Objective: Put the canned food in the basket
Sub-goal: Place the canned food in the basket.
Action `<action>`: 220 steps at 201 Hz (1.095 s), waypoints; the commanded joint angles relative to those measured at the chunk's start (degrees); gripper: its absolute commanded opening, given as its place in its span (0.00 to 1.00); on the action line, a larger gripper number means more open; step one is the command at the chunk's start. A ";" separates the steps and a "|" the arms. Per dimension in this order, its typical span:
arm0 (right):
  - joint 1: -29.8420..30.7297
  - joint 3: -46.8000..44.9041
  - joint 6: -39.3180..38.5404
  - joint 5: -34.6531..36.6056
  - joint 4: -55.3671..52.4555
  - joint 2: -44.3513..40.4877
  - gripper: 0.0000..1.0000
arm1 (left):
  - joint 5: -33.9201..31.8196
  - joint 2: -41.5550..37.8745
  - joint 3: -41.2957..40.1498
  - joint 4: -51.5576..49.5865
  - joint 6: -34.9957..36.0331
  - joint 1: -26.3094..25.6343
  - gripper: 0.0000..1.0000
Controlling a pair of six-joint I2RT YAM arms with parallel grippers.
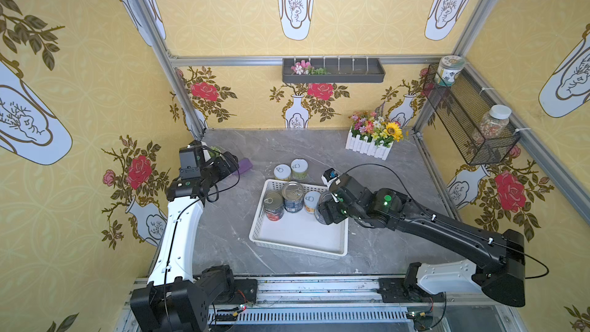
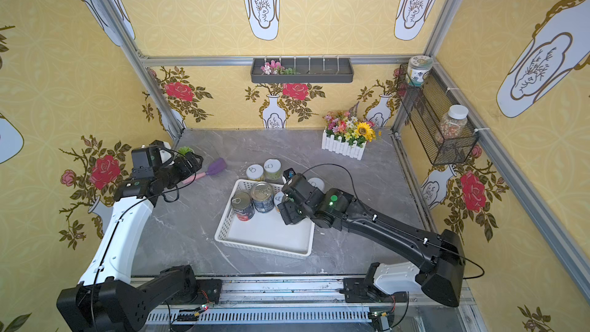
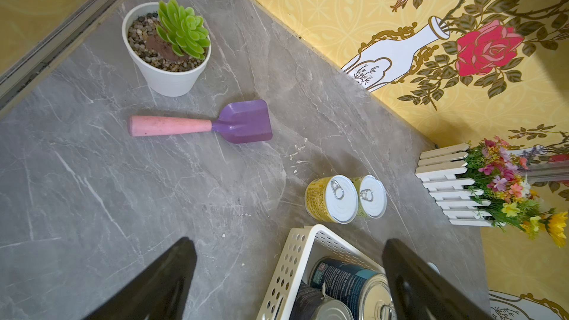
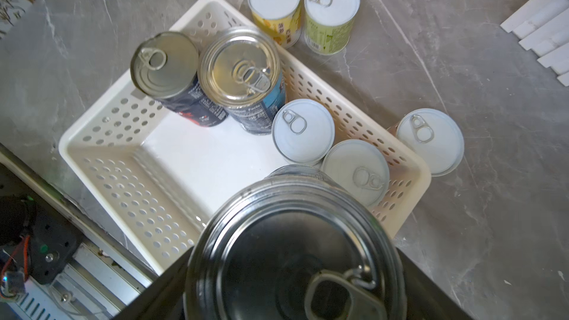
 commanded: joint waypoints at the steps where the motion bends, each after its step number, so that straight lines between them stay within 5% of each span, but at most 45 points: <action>1: 1.84 0.34 0.69 3.90 9.32 1.64 0.81 | 0.46 0.00 -0.58 0.45 0.61 0.07 1.00; 146: 9.27 10.33 1.17 1.58 15.18 23.72 0.79 | 0.78 0.13 -0.51 0.44 0.50 0.06 1.00; 220: 13.01 24.24 0.52 2.55 12.94 37.40 0.78 | 0.91 0.01 -0.47 0.43 0.59 0.07 1.00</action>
